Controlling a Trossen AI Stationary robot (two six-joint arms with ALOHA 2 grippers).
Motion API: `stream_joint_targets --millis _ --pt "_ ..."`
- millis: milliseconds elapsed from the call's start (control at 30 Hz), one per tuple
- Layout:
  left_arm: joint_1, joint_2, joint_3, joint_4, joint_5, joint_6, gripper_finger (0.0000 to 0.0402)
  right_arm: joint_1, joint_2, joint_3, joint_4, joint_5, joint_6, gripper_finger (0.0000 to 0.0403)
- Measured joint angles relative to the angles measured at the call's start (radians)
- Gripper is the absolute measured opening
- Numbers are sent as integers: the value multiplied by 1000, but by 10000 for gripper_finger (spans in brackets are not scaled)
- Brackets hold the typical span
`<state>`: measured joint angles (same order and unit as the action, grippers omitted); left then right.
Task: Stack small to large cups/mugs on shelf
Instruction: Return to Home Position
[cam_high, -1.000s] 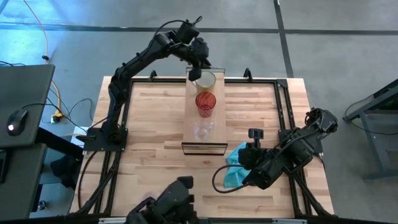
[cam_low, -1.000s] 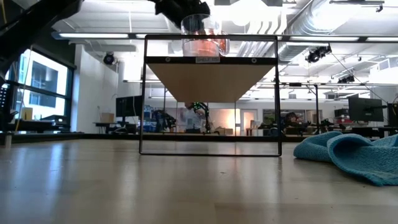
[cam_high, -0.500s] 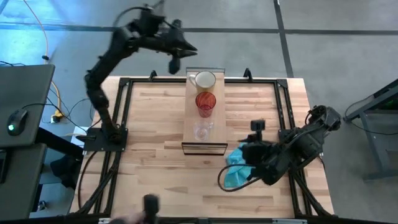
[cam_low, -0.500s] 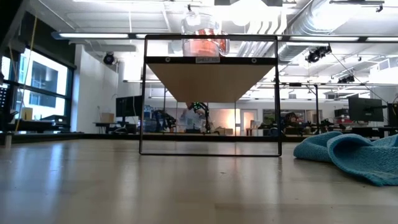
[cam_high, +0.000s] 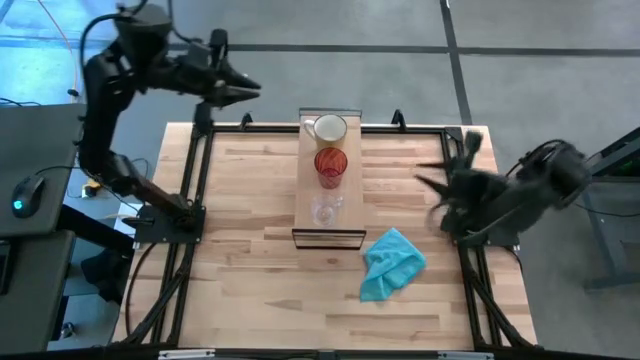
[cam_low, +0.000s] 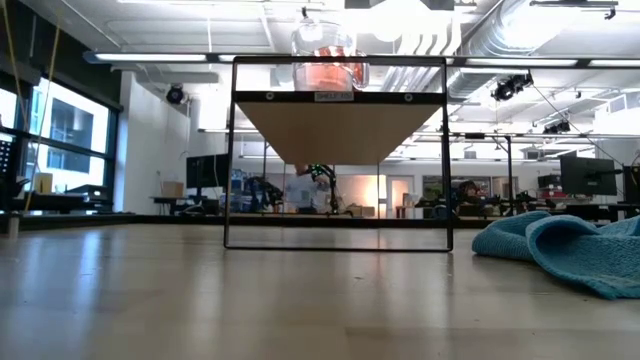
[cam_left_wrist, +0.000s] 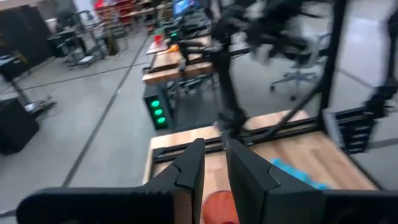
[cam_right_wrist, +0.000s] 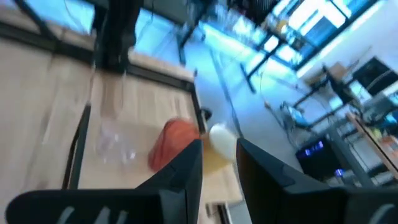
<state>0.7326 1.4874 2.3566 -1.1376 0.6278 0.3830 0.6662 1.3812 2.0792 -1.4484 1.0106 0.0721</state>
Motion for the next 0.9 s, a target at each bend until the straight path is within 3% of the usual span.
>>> stream_joint_targets --millis 233,400,900 --pt "0 -102 -76 -17 36 -23 56 0 -157 0 223 -81 -205 92" --pt "0 -207 -235 24 48 -22 56 0 -254 0 233 -148 -197 92" --pt "0 -612 -936 659 30 -108 56 0 -369 0 164 -282 -159 92"
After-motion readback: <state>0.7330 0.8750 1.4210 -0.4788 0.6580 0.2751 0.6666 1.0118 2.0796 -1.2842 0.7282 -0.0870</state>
